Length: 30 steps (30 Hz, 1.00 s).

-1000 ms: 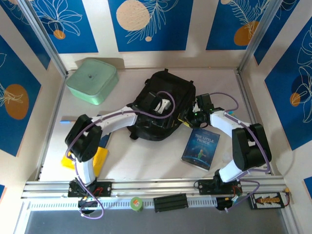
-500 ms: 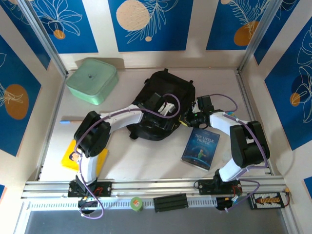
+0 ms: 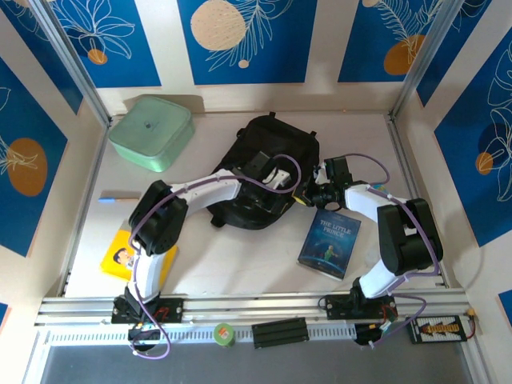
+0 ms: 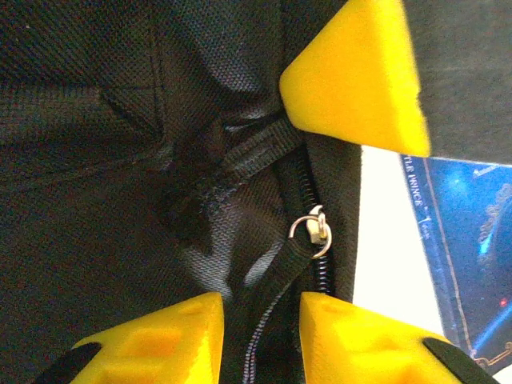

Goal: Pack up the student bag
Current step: Unzip the student bag at the top-center of the table.

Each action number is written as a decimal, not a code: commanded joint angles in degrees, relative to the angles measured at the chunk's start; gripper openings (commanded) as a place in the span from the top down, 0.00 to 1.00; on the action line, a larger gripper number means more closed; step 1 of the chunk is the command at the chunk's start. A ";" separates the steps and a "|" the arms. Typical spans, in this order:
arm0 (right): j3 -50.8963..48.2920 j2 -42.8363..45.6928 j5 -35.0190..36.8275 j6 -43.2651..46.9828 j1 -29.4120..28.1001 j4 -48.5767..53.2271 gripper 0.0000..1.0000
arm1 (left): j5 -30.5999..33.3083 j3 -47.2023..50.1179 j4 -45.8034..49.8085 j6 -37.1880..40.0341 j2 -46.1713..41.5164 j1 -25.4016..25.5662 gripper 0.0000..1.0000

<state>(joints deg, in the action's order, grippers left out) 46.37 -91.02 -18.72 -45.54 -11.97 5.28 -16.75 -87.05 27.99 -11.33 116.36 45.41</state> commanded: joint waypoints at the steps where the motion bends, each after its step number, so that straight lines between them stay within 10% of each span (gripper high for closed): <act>1: -0.75 0.05 -2.11 -0.91 0.12 -0.38 0.91 | 0.74 -2.33 3.51 3.36 1.85 0.66 0.69; 21: 0.74 -0.19 2.02 -1.80 -0.06 -0.08 0.90 | 5.09 -5.15 11.51 5.16 -2.33 0.72 1.00; 30: 1.33 0.58 1.04 -4.33 -1.53 -1.85 0.57 | 4.36 -6.35 14.18 3.52 -3.77 0.74 1.00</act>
<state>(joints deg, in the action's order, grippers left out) 46.52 -91.00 -17.78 -48.58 -12.84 3.75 -13.06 -91.70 39.03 -7.16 114.69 45.74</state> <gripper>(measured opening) 0.420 0.059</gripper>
